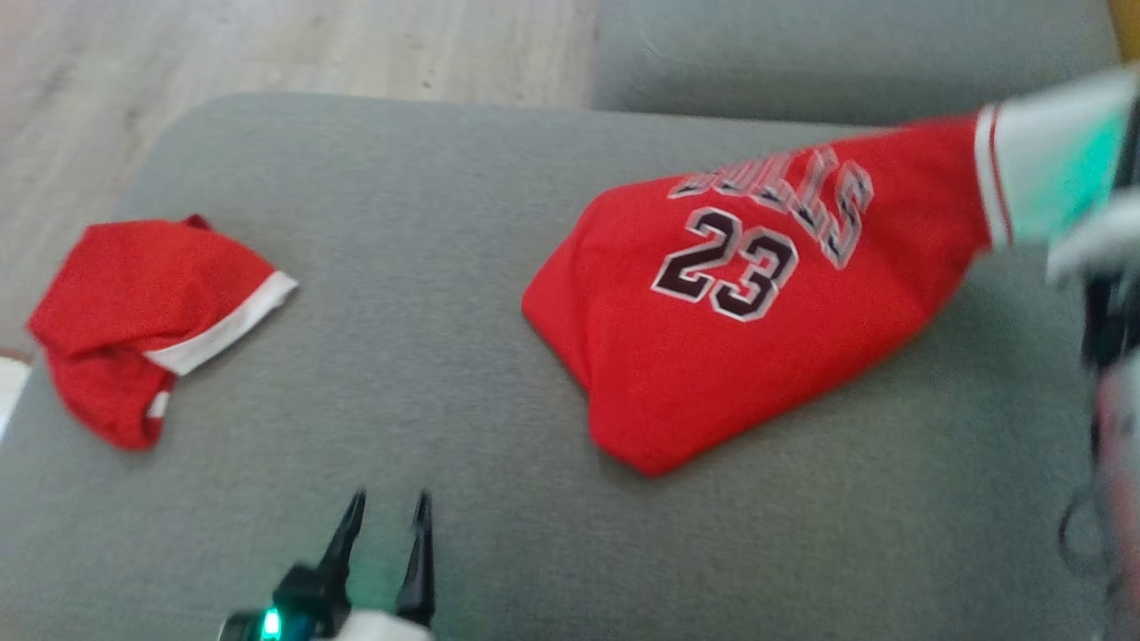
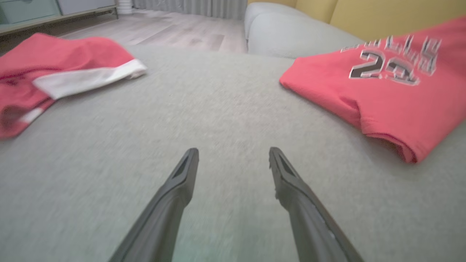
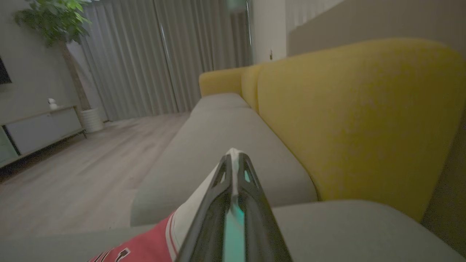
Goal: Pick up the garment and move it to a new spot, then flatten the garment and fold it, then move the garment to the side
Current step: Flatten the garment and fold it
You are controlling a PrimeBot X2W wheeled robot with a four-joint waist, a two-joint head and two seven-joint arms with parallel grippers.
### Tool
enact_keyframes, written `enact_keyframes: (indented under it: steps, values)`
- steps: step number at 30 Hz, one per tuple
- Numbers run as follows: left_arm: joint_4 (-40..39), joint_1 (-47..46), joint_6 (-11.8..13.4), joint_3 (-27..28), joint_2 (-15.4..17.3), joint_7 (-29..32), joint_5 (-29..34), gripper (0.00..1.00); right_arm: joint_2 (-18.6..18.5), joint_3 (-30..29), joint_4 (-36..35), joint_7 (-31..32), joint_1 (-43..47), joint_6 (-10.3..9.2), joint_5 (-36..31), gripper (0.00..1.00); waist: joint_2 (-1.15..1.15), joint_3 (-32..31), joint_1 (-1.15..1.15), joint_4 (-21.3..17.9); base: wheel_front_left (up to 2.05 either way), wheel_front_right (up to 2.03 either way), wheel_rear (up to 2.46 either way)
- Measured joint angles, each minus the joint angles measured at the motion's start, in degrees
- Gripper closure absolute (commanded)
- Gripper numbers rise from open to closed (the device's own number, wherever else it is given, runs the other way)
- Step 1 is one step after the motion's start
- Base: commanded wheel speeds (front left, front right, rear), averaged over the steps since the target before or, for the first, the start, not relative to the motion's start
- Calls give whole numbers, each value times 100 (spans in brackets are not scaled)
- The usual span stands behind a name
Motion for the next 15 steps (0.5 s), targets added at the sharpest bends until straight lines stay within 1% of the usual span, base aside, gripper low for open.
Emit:
enact_keyframes:
  steps: [1, 2, 5, 11, 15]
  values:
    - [-16, -110, -5, -41, -2, 0, -1, 0, -29, -144, 76, 0, 254, 0, -81, 33, 0, 50, 1, -61, 0, 0, 0]
    - [-30, -222, -35, -92, -3, 0, -18, 0, -11, -242, 118, 1, 503, 0, -83, 0, 0, 95, 1, -126, 0, 0, 0]
    - [-91, -454, -49, -267, -4, 0, -70, 0, 155, -277, -2, 2, 1193, 0, -110, 0, 0, 211, 1, -339, 0, 0, 0]
    - [-47, -598, -229, -677, -7, 0, -294, 0, 577, 109, -1134, 2, 2317, 0, -126, 0, 0, 379, 0, -854, 0, 0, 0]
    - [156, -750, -416, -1000, -9, 0, -726, 0, 811, 370, -1720, 2, 2969, 0, -32, 0, 0, 462, 0, -1202, 0, 0, 0]
